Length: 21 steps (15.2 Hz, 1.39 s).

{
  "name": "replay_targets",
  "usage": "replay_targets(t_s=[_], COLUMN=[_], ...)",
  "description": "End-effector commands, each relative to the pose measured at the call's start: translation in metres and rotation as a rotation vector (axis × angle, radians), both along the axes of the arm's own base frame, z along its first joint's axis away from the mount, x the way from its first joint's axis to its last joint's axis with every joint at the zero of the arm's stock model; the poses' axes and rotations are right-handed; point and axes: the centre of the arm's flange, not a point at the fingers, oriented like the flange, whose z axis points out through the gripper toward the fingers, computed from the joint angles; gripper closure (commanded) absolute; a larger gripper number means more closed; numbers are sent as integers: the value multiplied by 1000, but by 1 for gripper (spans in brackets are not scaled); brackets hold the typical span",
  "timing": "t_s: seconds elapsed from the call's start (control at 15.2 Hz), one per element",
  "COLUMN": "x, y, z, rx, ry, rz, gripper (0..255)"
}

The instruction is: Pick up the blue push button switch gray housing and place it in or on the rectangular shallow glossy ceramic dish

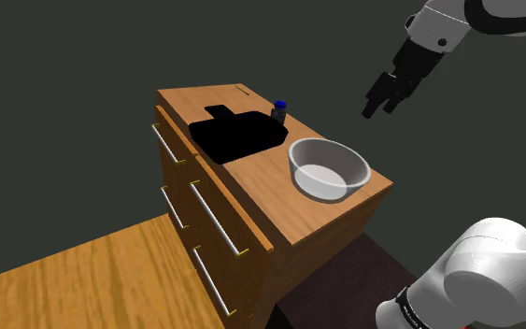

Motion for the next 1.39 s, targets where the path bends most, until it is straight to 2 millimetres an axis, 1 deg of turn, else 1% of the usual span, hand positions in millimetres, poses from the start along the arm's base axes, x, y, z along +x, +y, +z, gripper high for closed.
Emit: replay_targets(t_s=[0.0, 0.66, 1.32], x=[0, 135, 269], y=[0, -15, -27], z=[0, -32, -71], rx=[0, 11, 22], ry=[0, 54, 107], rz=[0, 27, 54], gripper=[0, 0, 0])
